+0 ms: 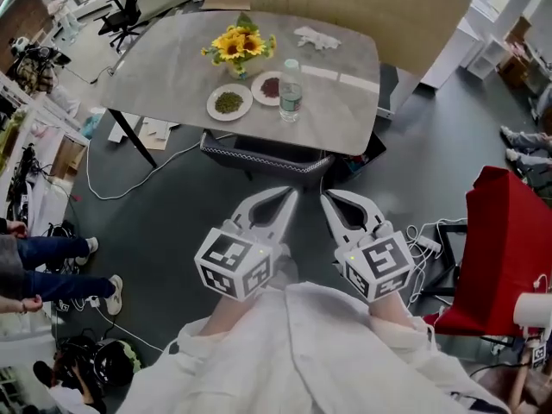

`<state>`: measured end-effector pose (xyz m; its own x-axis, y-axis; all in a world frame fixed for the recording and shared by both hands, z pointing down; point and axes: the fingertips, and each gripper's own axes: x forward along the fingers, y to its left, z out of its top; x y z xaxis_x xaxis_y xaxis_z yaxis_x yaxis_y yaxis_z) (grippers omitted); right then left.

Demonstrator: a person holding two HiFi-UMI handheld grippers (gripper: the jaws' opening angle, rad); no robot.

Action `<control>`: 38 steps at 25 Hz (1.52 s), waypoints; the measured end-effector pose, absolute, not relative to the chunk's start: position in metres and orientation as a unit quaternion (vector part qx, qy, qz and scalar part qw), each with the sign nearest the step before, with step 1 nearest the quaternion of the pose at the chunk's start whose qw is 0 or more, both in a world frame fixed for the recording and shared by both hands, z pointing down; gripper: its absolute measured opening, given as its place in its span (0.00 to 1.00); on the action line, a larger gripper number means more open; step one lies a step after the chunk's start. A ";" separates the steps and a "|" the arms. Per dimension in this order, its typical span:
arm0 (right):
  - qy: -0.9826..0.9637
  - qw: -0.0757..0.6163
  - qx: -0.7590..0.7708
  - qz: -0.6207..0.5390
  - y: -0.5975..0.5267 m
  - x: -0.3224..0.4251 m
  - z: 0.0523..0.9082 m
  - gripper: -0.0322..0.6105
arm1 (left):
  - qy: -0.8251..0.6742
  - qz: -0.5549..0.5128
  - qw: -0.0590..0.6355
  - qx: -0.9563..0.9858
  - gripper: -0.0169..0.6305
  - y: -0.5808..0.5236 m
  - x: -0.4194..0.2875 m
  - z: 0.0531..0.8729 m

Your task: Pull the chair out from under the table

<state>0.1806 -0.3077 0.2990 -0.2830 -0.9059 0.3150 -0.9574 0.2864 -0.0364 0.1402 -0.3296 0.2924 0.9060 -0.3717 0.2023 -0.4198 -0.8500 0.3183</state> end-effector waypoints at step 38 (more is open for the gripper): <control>-0.806 0.159 0.555 0.129 -0.421 0.232 0.338 0.05 | -0.169 0.184 0.133 0.959 0.05 -0.447 0.182 0.338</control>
<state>0.2319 -0.4213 0.3378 -0.3339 -0.8539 0.3991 -0.9358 0.3512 -0.0314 0.1825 -0.4466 0.3379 0.8747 -0.2755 0.3986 -0.3737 -0.9072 0.1931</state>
